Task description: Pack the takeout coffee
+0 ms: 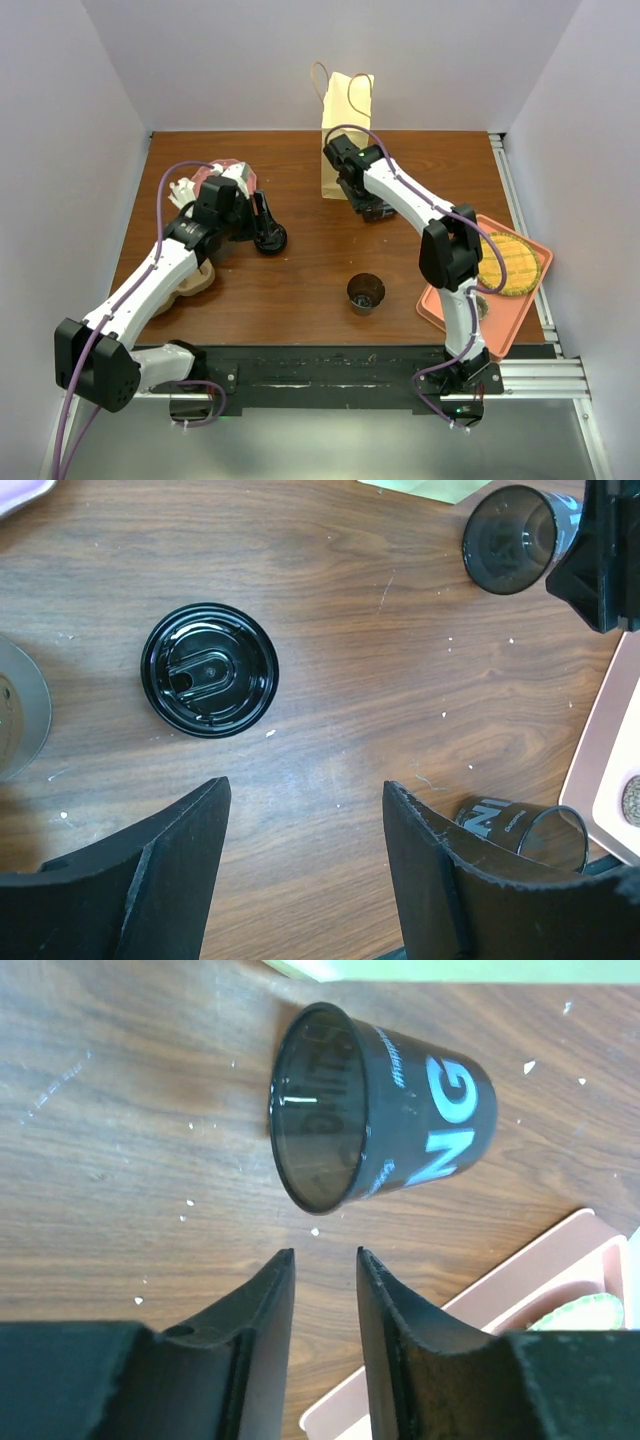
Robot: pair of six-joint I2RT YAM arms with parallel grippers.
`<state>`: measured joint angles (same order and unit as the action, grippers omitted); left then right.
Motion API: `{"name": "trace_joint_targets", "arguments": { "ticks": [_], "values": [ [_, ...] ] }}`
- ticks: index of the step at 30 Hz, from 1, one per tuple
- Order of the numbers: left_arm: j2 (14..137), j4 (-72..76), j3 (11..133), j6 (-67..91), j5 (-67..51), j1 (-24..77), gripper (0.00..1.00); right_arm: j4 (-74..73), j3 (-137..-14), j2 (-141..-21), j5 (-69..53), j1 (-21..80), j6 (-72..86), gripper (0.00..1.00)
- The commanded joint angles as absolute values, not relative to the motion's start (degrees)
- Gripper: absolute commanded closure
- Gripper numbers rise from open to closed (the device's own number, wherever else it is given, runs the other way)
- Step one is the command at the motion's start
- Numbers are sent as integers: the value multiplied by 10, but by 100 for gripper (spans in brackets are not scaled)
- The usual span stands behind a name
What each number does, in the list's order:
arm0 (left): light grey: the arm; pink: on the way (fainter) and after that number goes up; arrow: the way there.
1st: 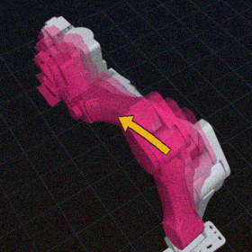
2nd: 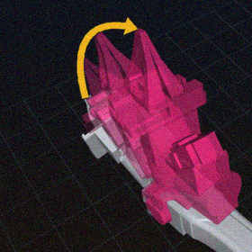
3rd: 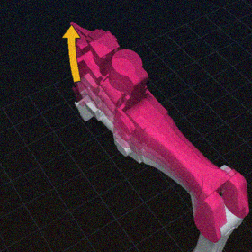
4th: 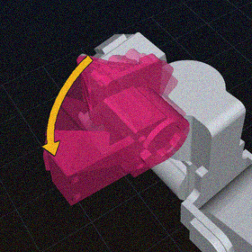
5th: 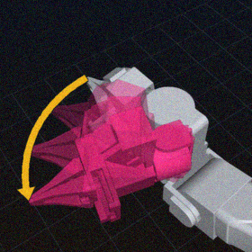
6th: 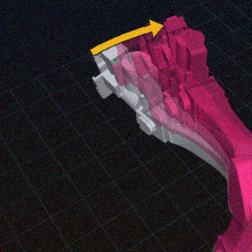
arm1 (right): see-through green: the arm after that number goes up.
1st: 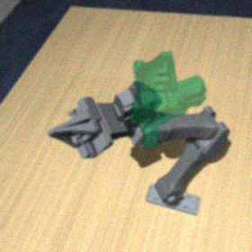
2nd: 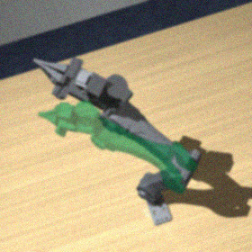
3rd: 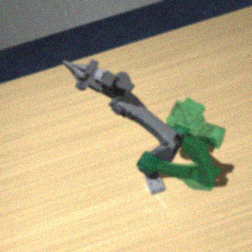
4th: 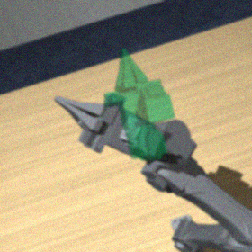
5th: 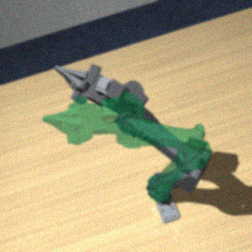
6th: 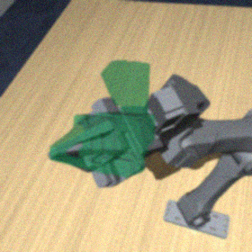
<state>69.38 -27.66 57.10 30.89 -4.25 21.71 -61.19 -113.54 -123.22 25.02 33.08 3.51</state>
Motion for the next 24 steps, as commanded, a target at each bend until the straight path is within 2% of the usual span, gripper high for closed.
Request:
{"name": "trace_joint_targets", "arguments": {
  "ticks": [1,2,5,8,17,21,24],
  "values": [
    [691,-268,599,294,-46,216,33,-577,-1094,-1157,302,330,69,62],
    [690,-267,596,294,-46,215,33,-558,-1056,-1138,315,330,70,55],
    [689,-261,586,299,-52,216,33,-527,-1040,-1143,380,331,109,43],
    [685,-265,577,300,-55,218,33,-511,-1050,-1164,422,336,148,38],
    [681,-284,558,294,-43,231,33,-427,-1058,-1234,443,344,193,36],
    [682,-284,556,292,-40,236,33,-453,-1071,-1260,484,345,231,36],
    [683,-285,558,291,-38,236,33,-455,-1059,-1259,510,344,247,46]
  ]
}}
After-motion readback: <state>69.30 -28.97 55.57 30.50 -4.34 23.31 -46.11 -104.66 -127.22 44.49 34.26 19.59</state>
